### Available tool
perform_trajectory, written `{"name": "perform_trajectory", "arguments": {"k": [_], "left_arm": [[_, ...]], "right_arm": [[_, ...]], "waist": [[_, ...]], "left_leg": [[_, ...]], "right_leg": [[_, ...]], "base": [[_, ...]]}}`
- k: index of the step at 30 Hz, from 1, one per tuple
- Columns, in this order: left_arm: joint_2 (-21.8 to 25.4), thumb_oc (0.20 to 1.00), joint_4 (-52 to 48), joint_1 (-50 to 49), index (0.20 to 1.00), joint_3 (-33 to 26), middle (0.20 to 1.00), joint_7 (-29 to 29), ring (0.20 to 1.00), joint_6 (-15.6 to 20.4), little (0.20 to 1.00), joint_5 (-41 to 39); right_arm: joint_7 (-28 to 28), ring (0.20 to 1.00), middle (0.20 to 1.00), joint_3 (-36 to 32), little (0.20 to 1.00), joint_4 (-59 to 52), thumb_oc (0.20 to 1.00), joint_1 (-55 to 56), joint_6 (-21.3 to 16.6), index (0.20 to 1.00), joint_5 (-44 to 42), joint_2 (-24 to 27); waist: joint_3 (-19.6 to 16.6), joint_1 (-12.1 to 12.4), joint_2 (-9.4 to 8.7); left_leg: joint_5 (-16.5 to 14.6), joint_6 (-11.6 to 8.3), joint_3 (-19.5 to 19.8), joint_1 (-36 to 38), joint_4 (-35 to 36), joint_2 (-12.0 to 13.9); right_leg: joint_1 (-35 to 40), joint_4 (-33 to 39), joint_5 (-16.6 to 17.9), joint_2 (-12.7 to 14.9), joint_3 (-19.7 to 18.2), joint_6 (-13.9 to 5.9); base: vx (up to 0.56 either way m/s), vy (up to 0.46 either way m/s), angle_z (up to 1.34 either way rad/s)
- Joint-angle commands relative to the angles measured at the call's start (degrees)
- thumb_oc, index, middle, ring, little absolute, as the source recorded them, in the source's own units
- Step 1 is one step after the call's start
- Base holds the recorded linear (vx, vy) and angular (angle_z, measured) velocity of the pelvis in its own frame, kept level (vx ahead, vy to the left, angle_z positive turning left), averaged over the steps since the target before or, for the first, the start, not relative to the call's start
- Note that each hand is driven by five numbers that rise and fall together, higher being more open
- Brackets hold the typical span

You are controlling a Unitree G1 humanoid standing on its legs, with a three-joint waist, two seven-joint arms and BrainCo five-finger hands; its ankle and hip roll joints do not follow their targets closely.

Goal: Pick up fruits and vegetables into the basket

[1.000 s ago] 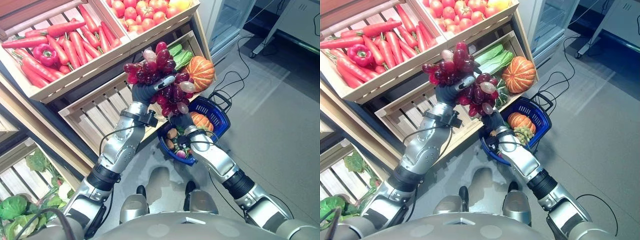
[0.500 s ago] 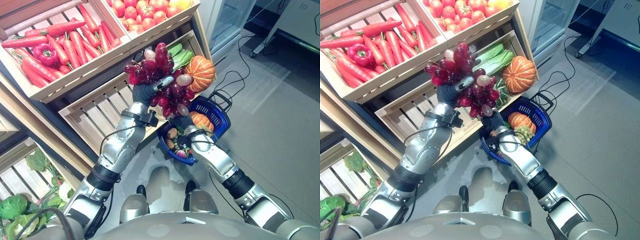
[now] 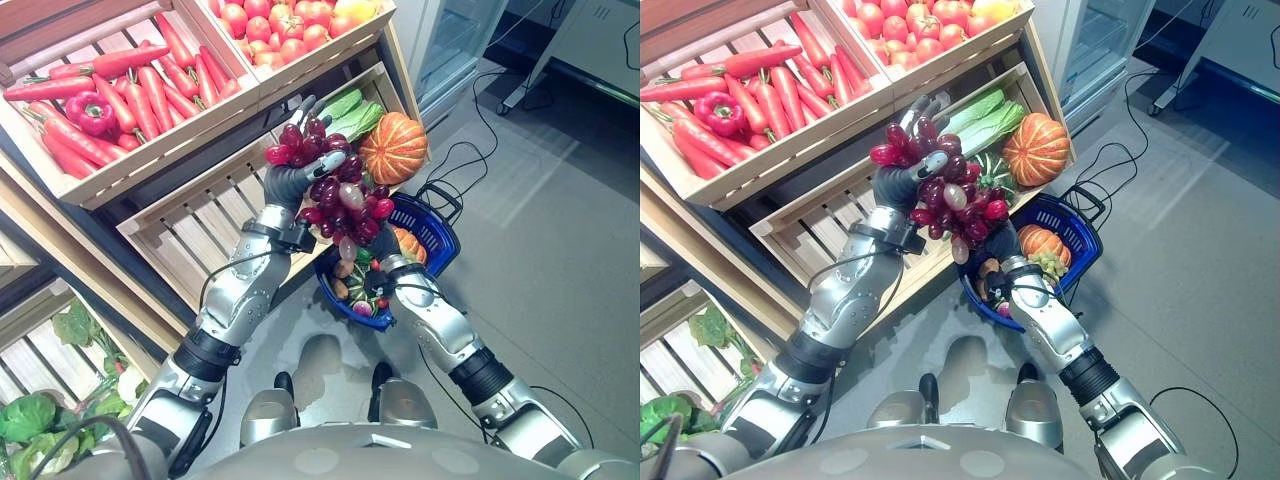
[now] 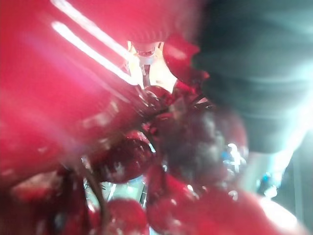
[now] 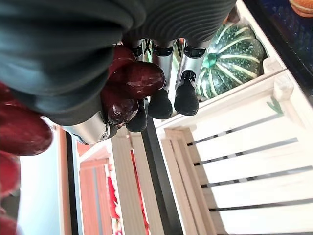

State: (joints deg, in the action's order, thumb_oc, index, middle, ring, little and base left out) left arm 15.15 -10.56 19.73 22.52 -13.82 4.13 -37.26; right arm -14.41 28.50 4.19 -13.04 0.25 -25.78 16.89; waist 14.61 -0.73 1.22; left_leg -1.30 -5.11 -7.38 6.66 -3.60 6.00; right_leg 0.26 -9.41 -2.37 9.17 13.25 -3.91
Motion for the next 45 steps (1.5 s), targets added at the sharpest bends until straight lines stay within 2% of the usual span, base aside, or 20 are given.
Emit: {"name": "perform_trajectory", "arguments": {"k": [1, 4, 12, 18, 24, 29, 31, 33, 35, 38, 39, 41, 45], "left_arm": [[1.34, 1.0, -4.33, -0.16, 1.0, -1.83, 1.0, -0.25, 1.0, 3.65, 1.0, 3.22], [1.61, 1.0, -3.82, -0.21, 1.0, -1.84, 1.0, 0.08, 1.0, 1.07, 1.0, 4.29], [1.7, 1.0, -1.84, -0.25, 1.0, -1.16, 1.0, 0.77, 1.0, -2.09, 1.0, 5.31], [1.15, 1.0, 0.08, 0.04, 1.0, 0.23, 1.0, 0.1, 1.0, -2.66, 1.0, 5.85], [-0.27, 1.0, 2.83, 1.71, 1.0, 2.09, 1.0, -3.56, 1.0, 2.05, 1.0, 4.64], [-1.38, 1.0, 4.3, 2.1, 1.0, 1.77, 1.0, -4.77, 1.0, 9.35, 1.0, 2.39], [-1.28, 1.0, 4.28, 1.9, 1.0, 1.32, 1.0, -3.47, 1.0, 14.25, 1.0, 0.93], [-0.86, 1.0, 4.36, 1.6, 1.0, 0.83, 1.0, -0.4, 1.0, 16.93, 1.0, 0.2], [0.29, 1.0, 4.14, 0.47, 1.0, 0.31, 1.0, 6.0, 1.0, 20.2, 1.0, -0.96], [1.71, 1.0, 4.58, -0.82, 1.0, -0.32, 1.0, 10.65, 1.0, 21.87, 1.0, -1.64], [2.26, 1.0, 4.85, -1.46, 1.0, -0.77, 1.0, 12.98, 1.0, 21.49, 1.0, -2.37], [3.66, 1.0, 6.27, -3.65, 1.0, -1.52, 1.0, 17.56, 1.0, 18.37, 1.0, -4.3], [7.31, 1.0, 12.2, -9.8, 1.0, -2.49, 1.0, 20.64, 1.0, 10.84, 1.0, -3.65]], "right_arm": [[0.94, 0.2, 0.2, -3.2, 0.2, -4.19, 0.2, -0.75, -8.36, 0.2, -3.1, -3.52], [1.53, 0.2, 0.2, -4.1, 0.2, -4.55, 0.2, 0.09, -10.16, 0.2, -5.33, -3.5], [4.24, 0.2, 0.2, -5.52, 0.2, -4.87, 0.2, 1.96, -13.93, 0.2, -11.57, -3.95], [4.67, 0.2, 0.2, -6.1, 0.2, -4.43, 0.2, 2.08, -15.05, 0.2, -14.69, -4.17], [4.89, 0.2, 0.2, -7.76, 0.2, -2.77, 0.2, -0.05, -15.3, 0.2, -16.11, -3.23], [6.12, 0.2, 0.2, -10.33, 0.2, -0.29, 0.2, -2.51, -13.74, 0.2, -16.65, -1.66], [6.94, 0.2, 0.2, -11.96, 0.2, 2.02, 0.2, -3.71, -13.41, 0.2, -18.16, -1.2], [7.42, 0.2, 0.2, -13.3, 0.2, 4.41, 0.2, -4.68, -13.93, 0.2, -19.22, -0.66], [6.65, 0.2, 0.2, -15.25, 0.2, 8.54, 0.2, -5.91, -15.3, 0.2, -20.27, 0.22], [6.87, 0.2, 0.2, -16.81, 0.2, 11.73, 0.2, -6.92, -16.0, 0.2, -21.79, 1.19], [7.07, 0.2, 0.2, -17.47, 0.2, 12.83, 0.2, -7.18, -16.24, 0.2, -22.11, 1.5], [8.2, 0.2, 0.2, -19.22, 0.2, 16.23, 0.2, -8.39, -16.39, 0.2, -23.21, 3.15], [8.56, 0.2, 0.2, -22.23, 0.2, 20.97, 0.2, -10.98, -14.2, 0.2, -24.42, 6.97]], "waist": [[-1.11, -0.86, -0.72], [-0.95, -1.31, -0.35], [-0.23, -2.63, 0.68], [0.86, -3.78, 1.55], [4.19, -5.73, 3.38], [7.66, -6.67, 4.63], [9.43, -6.48, 4.89], [10.61, -5.94, 4.91], [12.51, -4.84, 5.13], [13.69, -4.05, 5.51], [14.13, -3.73, 5.66], [15.18, -3.02, 6.36], [15.18, -1.37, 8.44]], "left_leg": [[-6.14, 1.09, -2.29, -0.86, -5.68, 2.22], [-6.11, 1.13, -2.33, -1.0, -5.93, 2.22], [-6.02, 1.21, -2.61, -1.43, -6.6, 2.36], [-5.55, 0.95, -2.93, -2.21, -7.08, 2.59], [-4.56, 0.5, -3.17, -4.89, -7.62, 2.43], [-3.63, 0.14, -3.08, -8.09, -8.7, 2.47], [-3.24, 0.03, -2.68, -10.27, -9.63, 2.54], [-3.07, -0.07, -2.22, -12.11, -10.43, 2.62], [-2.5, -0.15, -1.29, -14.64, -11.03, 2.59], [-1.91, -0.22, -0.63, -16.38, -11.07, 2.47], [-1.65, -0.19, -0.42, -16.94, -10.92, 2.38], [-1.11, -0.23, -0.15, -18.4, -10.95, 2.15], [0.32, -0.17, -0.04, -22.43, -10.15, 1.37]], "right_leg": [[4.3, 1.74, -1.72, 5.46, -0.59, -5.42], [4.04, 1.46, -1.8, 5.39, -0.82, -5.37], [2.93, 0.45, -2.15, 5.04, -1.76, -5.05], [1.27, -0.81, -2.37, 4.78, -2.67, -4.67], [-2.71, -3.21, -2.72, 4.61, -4.22, -4.01], [-6.34, -5.43, -3.04, 4.47, -5.02, -3.11], [-8.44, -6.86, -3.12, 4.46, -4.95, -2.6], [-9.85, -7.91, -3.28, 4.45, -4.49, -2.23], [-12.13, -9.59, -3.39, 4.36, -3.78, -1.66], [-13.76, -10.65, -3.5, 4.31, -3.15, -1.26], [-14.4, -11.0, -3.52, 4.28, -2.93, -1.15], [-15.98, -12.13, -3.67, 4.51, -2.41, -0.88], [-21.02, -14.63, -4.23, 5.13, -1.58, -0.76]], "base": [[0.01, -0.019, -0.04], [0.0, 0.0, 0.0], [0.0, -0.034, -0.04], [-0.01, -0.063, -0.08], [-0.1, -0.016, -0.14], [-0.14, 0.002, -0.1], [-0.19, -0.042, -0.04], [-0.19, -0.081, 0.03], [-0.21, -0.107, 0.1], [-0.1, -0.052, 0.13], [-0.1, -0.047, 0.24], [-0.08, -0.02, 0.2], [-0.05, 0.044, 0.06]]}}
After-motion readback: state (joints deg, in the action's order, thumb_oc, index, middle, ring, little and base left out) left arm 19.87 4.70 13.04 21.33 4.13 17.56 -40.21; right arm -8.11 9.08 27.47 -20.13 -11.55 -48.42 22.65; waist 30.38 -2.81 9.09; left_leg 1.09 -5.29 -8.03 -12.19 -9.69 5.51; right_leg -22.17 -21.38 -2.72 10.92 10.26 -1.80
